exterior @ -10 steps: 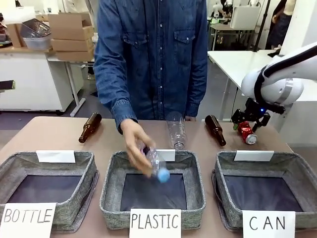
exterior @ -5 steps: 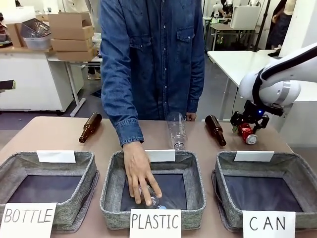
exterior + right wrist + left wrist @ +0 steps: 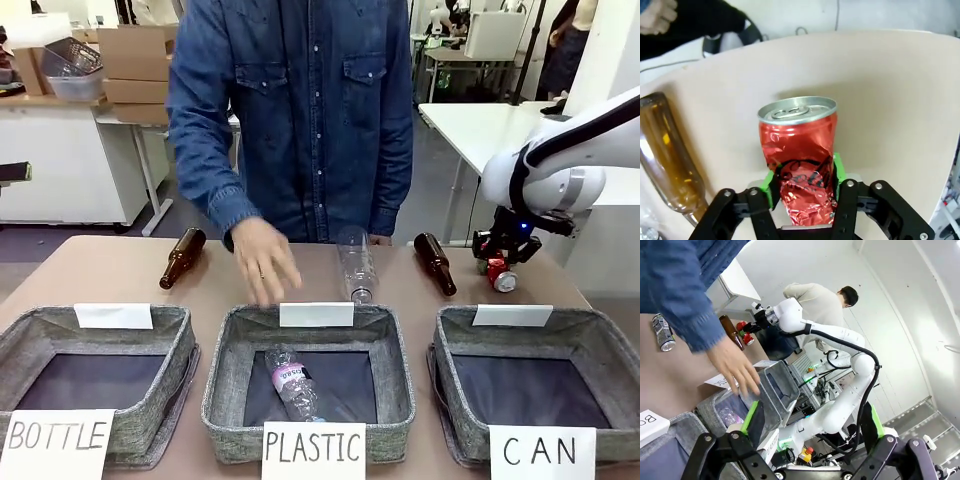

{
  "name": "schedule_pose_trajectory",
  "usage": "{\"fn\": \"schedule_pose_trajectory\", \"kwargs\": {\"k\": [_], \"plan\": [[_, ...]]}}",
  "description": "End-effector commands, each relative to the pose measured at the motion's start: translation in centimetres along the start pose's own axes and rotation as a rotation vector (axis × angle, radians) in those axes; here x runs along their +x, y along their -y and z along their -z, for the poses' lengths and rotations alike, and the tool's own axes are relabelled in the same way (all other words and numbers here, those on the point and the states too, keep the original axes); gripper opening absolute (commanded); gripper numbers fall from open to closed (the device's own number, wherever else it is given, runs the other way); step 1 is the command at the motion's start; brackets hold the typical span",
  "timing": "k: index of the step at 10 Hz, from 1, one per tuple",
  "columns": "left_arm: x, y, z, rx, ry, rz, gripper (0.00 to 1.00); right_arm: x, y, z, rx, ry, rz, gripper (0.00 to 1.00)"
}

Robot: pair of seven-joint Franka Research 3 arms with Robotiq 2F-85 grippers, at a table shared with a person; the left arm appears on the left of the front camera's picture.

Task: Sort the can waste into the basket.
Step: Pick up the can waste from the table and place it in the right Fabric basket.

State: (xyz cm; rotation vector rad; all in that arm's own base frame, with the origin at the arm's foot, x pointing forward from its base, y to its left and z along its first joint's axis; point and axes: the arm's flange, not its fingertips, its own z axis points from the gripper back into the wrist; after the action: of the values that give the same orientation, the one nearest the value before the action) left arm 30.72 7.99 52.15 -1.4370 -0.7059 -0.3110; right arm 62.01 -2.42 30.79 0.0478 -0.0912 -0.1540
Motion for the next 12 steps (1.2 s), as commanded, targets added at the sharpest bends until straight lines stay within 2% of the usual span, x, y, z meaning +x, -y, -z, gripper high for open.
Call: {"fn": "schedule_pose_trajectory", "kwargs": {"k": [1, 9, 10, 11, 12], "plan": [[0.2, 0.1, 0.1, -0.016, 0.010, 0.023, 1.00, 0.6, -0.3, -0.2, -0.063, 0.006, 0.027, 0.00], [0.2, 0.1, 0.1, -0.016, 0.010, 0.023, 1.00, 0.1, 0.0, -0.9, -0.018, -0.011, 0.029, 0.00], [0.2, 0.1, 0.1, -0.016, 0.010, 0.023, 1.00, -1.4, 0.2, -4.2, 0.021, 0.021, 0.022, 0.00], [0.2, 0.1, 0.1, -0.016, 0.010, 0.023, 1.00, -4.9, 0.6, -10.1, 0.064, 0.044, -0.008, 0.00], [0.2, 0.1, 0.1, -0.016, 0.010, 0.023, 1.00, -8.6, 1.2, -14.6, 0.063, 0.003, -0.016, 0.00]]}}
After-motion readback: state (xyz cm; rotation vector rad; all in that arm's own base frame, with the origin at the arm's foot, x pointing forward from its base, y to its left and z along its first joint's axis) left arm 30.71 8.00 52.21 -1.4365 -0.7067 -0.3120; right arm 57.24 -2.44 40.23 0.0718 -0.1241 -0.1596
